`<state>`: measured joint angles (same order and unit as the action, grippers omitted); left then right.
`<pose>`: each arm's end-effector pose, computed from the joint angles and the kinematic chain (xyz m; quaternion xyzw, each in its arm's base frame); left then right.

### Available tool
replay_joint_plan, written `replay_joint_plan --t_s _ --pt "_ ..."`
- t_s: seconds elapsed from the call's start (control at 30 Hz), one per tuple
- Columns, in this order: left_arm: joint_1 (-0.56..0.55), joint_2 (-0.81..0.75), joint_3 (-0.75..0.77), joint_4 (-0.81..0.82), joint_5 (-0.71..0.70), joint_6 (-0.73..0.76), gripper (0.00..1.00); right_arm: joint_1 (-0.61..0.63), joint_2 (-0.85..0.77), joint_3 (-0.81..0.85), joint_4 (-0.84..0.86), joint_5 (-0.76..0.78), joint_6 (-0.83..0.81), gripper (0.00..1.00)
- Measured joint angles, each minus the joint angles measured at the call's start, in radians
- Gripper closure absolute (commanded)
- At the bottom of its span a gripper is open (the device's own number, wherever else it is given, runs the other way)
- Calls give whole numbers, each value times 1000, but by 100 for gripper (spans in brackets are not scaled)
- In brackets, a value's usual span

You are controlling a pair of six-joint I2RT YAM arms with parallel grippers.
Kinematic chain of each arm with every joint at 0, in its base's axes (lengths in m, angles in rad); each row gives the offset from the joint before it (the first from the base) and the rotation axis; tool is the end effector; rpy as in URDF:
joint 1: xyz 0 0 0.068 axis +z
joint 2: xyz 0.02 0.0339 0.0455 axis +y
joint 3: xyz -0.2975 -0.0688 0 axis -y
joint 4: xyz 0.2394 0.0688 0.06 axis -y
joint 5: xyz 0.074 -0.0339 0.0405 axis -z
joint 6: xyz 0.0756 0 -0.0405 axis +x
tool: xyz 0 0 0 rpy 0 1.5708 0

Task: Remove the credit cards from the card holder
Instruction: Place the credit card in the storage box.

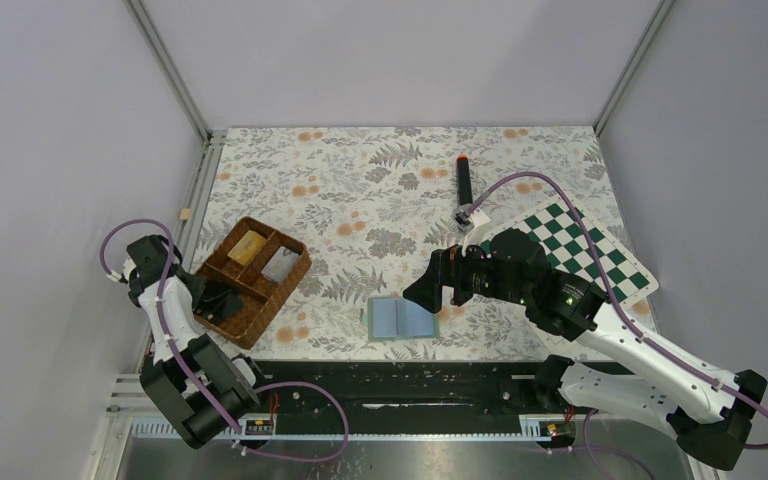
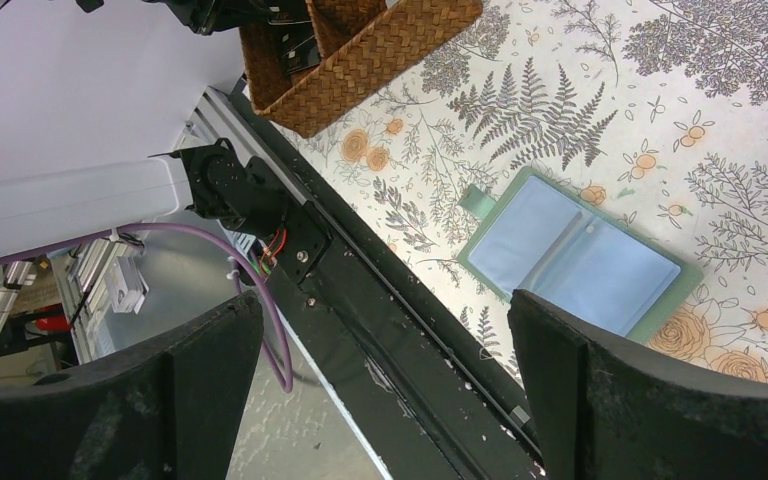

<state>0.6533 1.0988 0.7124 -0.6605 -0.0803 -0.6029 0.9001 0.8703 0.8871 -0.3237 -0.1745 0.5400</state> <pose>0.1582 0.1287 0.2145 -0.5755 0.7748 0.0453 0.2577 0.1191 0.1712 0.3601 -0.1946 0.7816 0.4409 0.3960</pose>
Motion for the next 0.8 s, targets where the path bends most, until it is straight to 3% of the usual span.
replay_joint_plan --t_s 0.1,0.3,0.6,0.8 --pt "0 0 0 -5 -10 0 99 0 0 0 0 -2 2 2" --pt "0 -5 1 -20 -18 6 73 0 -3 0 0 -2 5 2" --pt "0 -12 1 -25 -11 9 69 0 -20 0 0 -2 5 2" --pt "-22 -100 22 -34 71 30 65 0 3 -3 -11 9 28 2"
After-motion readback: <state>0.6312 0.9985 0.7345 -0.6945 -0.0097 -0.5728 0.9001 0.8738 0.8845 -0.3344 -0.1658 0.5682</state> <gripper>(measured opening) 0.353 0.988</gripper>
